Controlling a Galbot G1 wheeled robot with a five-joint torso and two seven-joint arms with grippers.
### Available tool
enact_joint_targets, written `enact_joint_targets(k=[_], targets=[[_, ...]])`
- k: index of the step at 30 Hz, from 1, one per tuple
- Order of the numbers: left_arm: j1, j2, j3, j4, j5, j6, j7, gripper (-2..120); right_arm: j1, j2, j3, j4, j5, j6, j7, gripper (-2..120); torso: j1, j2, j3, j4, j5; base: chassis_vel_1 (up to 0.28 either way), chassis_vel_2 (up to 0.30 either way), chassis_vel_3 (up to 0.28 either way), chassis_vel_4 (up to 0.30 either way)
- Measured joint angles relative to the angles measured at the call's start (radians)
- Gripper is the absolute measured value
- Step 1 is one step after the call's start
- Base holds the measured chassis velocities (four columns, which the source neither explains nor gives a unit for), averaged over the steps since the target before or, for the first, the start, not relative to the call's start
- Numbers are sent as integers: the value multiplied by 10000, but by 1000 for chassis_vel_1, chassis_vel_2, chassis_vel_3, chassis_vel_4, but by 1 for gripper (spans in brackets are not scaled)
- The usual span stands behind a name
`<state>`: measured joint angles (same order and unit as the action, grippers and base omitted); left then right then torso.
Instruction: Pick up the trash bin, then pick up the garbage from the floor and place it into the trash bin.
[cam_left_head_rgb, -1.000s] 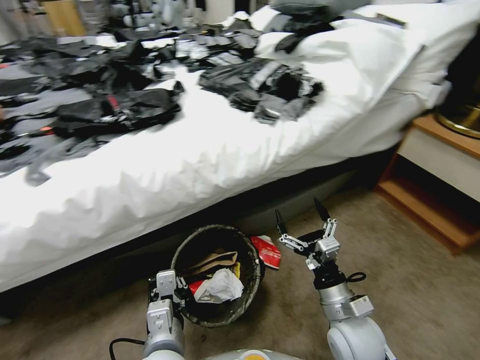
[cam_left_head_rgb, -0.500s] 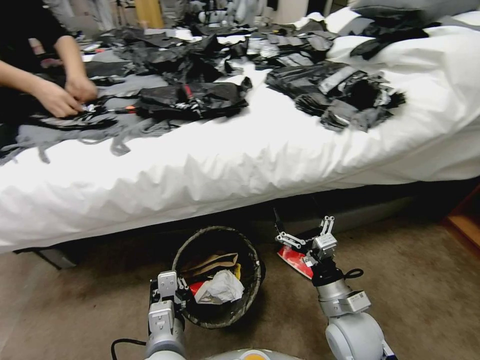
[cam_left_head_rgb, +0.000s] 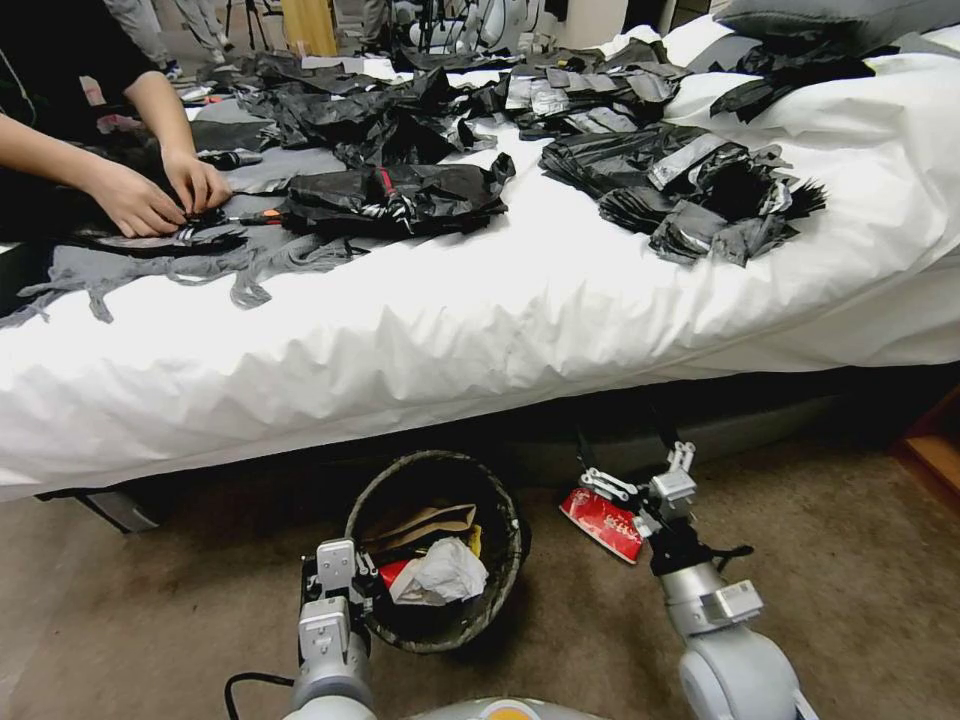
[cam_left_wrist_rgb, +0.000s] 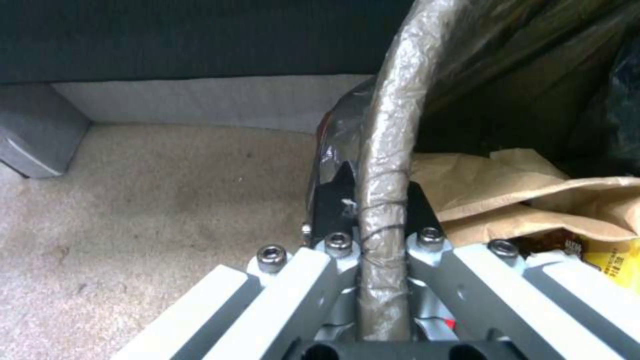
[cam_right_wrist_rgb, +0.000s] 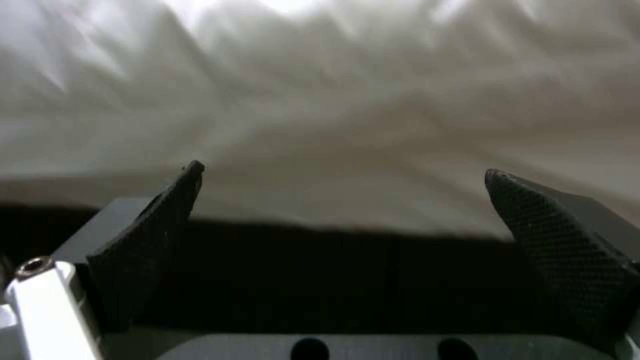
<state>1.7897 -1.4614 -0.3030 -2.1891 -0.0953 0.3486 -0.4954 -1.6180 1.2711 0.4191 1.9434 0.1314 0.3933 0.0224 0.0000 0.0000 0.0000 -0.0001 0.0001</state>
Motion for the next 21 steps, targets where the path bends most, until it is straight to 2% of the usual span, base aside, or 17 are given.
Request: enact_joint_targets(k=[6, 12, 15, 17, 21], targets=[[-64, -19, 10, 55, -14, 1, -5, 0, -428, 124, 200, -239, -136, -291, 435, 100, 0, 0, 0, 0, -1, 0, 0, 0, 0], [-81, -8, 0, 55, -50, 1, -10, 0, -465, 258, 201, -1009, 15, -477, 588, 100, 0, 0, 0, 1, -1, 0, 0, 0, 0], [-99, -5, 5, 23, -61, 1, -11, 0, -162, 250, 113, -1690, 284, -684, 513, 100, 0, 0, 0, 0, 0, 0, 0, 0, 0], [-87, -2, 13, -19, -61, 1, -13, 0, 383, 94, 30, -2371, 912, -1173, 297, 100, 0, 0, 0, 2, 0, 0, 0, 0, 0], [-46, 12, 21, -74, -59, 1, -13, 0, 840, -97, -36, -2825, 1501, -1661, 118, 100, 0, 0, 0, 3, -1, 0, 0, 0, 0]])
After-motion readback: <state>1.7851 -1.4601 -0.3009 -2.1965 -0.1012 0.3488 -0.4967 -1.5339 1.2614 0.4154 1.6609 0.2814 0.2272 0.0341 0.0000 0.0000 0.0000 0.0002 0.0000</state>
